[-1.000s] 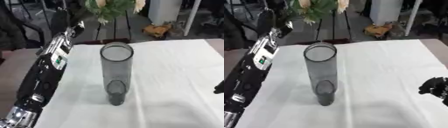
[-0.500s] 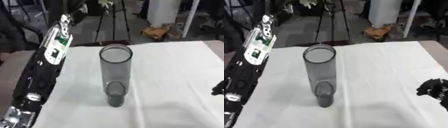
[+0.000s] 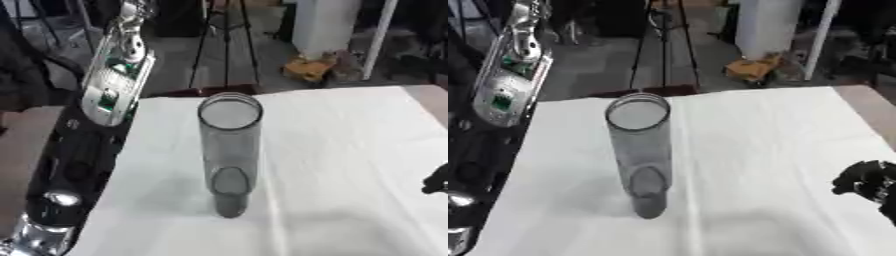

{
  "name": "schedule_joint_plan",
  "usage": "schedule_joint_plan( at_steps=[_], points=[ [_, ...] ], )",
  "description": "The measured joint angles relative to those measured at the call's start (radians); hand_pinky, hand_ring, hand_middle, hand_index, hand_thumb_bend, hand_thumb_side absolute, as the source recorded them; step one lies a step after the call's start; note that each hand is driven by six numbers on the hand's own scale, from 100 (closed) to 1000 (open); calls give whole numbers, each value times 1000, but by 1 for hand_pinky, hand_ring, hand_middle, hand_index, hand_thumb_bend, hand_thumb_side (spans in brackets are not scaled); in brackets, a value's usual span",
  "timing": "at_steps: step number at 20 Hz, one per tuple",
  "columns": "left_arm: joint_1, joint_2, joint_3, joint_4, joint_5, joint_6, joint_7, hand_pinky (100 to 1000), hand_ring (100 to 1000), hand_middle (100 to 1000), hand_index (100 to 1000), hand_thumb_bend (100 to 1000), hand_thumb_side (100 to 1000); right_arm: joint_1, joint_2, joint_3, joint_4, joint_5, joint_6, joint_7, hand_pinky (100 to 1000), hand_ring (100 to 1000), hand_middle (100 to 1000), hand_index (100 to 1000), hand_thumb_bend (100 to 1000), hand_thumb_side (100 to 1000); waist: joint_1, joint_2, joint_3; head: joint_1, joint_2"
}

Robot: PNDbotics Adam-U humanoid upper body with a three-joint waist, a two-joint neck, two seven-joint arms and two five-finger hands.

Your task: Arrange flowers into the vase.

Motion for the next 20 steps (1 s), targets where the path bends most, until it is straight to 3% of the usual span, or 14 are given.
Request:
schedule_joint_plan(
  at_steps=[8, 13, 20],
  points=[
    [15, -4, -24, -129, 143, 26, 12, 100, 100, 100, 100, 100, 158, 0, 0, 0, 0, 0, 3, 0, 675, 675, 605, 663, 738, 736, 0, 0, -2, -4, -2],
    [41, -39, -85, -207, 232, -20, 4, 100, 100, 100, 100, 100, 155, 0, 0, 0, 0, 2, 5, 2, 675, 675, 605, 664, 738, 736, 0, 0, -1, -13, -8],
    [61, -52, -140, -232, 356, -92, 26, 100, 100, 100, 100, 100, 154, 0, 0, 0, 0, 3, 6, 3, 675, 675, 605, 664, 738, 736, 0, 0, 0, -22, -9]
  ],
)
